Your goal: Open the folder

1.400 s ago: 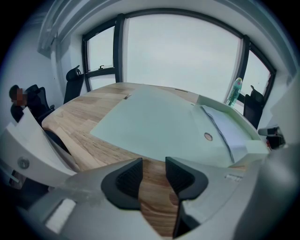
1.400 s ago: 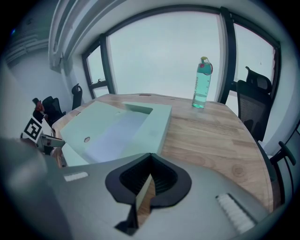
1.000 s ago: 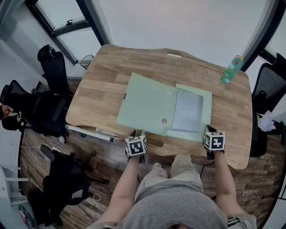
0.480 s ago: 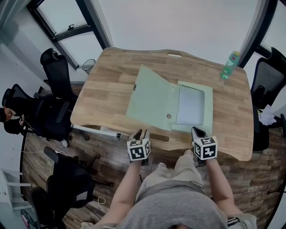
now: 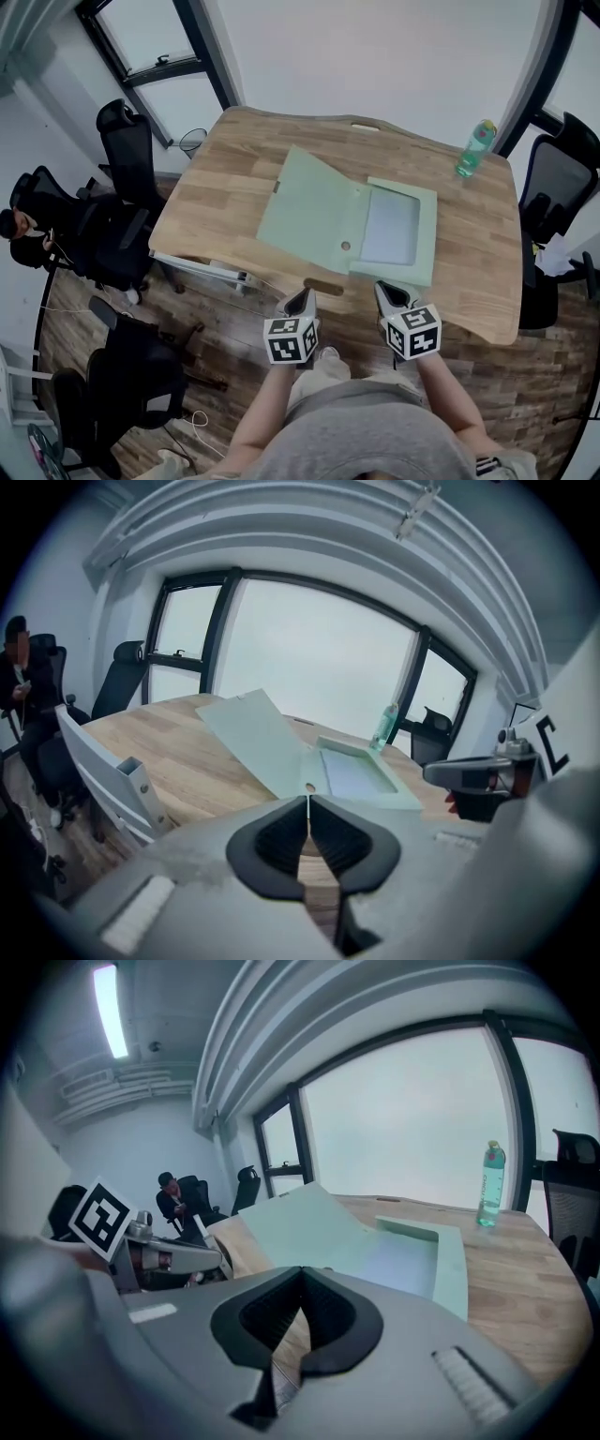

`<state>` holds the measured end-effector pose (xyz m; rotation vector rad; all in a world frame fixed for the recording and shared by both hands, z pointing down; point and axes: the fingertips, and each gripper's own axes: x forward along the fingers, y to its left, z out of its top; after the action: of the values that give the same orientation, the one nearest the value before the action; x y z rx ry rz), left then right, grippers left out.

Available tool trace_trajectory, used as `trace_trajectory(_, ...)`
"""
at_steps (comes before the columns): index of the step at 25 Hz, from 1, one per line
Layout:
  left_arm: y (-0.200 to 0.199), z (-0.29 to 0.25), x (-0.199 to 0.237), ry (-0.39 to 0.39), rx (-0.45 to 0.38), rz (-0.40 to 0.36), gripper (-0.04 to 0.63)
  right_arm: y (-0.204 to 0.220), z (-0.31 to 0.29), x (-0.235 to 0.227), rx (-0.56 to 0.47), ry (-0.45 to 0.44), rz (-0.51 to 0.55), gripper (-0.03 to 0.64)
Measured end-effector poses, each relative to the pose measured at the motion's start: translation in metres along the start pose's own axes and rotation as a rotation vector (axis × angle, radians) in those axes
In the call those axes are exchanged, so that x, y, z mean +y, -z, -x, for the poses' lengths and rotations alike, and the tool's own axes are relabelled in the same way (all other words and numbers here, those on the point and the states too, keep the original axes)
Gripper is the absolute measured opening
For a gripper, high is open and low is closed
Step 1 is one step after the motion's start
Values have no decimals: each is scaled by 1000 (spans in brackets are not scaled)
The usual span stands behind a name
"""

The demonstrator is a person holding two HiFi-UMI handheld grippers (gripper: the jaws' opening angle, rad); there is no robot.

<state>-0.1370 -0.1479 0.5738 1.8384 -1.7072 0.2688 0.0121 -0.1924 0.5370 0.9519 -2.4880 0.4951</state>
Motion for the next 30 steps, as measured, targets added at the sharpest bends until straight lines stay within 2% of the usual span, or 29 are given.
trace_trajectory(5, 14, 28, -40, 2, -17, 5, 5, 6, 36, 11, -17, -64, 48, 2)
trace_trajectory(11, 40, 59, -94, 12, -48, 8, 5, 25, 92, 13, -59, -94, 56, 2)
trace_trajectory(23, 89, 111, -182, 36, -88, -24, 5, 72, 185, 18, -109, -106, 50, 0)
trace_trajectory(30, 115, 131, -214, 49, -101, -35, 5, 90, 216, 19, -137, -100, 35, 0)
